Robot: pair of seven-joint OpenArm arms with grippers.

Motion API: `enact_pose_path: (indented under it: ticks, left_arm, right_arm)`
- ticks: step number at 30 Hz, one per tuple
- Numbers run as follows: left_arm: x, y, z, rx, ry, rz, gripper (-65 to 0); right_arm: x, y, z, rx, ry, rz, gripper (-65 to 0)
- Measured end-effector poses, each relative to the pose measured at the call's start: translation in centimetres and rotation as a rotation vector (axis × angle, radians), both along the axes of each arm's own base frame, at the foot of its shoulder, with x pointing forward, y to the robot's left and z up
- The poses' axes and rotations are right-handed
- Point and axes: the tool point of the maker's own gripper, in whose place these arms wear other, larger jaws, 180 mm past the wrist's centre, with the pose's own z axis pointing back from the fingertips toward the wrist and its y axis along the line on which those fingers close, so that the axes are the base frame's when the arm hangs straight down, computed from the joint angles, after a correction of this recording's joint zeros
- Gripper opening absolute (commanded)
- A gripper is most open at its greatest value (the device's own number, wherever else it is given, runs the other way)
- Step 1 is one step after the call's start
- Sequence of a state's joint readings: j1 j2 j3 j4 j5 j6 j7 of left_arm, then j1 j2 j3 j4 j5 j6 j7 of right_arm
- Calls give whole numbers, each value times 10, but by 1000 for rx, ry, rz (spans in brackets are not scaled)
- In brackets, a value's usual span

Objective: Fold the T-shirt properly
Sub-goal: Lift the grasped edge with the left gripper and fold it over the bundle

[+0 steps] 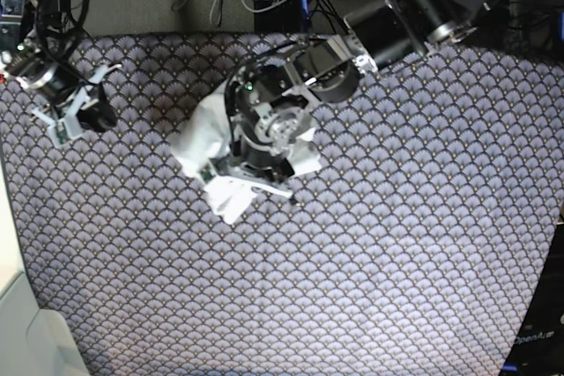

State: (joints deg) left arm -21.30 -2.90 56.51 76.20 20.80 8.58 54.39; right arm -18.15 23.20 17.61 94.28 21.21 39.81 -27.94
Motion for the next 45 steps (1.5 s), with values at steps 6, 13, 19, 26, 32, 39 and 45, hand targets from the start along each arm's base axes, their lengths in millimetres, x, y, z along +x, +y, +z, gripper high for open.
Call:
enact_pose_path:
  ticks: [6,13,19,26,32,39,45]
  left_arm:
    - [5,-13,2,66,-133,-122,-648]
    - [3,-37,-4,157,-206,-200,-648]
    - [-9,-56,-7,237,-273,-305,-648]
    - [-19,-78,3,275,-386,-444,-648]
    - [-19,-82,7,283,-421,-471,-645]
    - [-16,-74,7,317,-393,-388,-345]
    - [-14,-75,15,305,-416,-382,-113]
  right_arm:
    - [-13,-28,2,-26,5,-74,-548]
    - [-20,-42,4,-4,-13,-166,-548]
    - [-22,-46,4,6,-21,-197,-548]
    - [-24,-46,3,5,-13,-198,-548]
    - [-24,-46,3,5,-14,-198,-548]
    - [-24,-46,3,5,-14,-198,-548]
    - [-24,-46,3,5,-14,-198,-548]
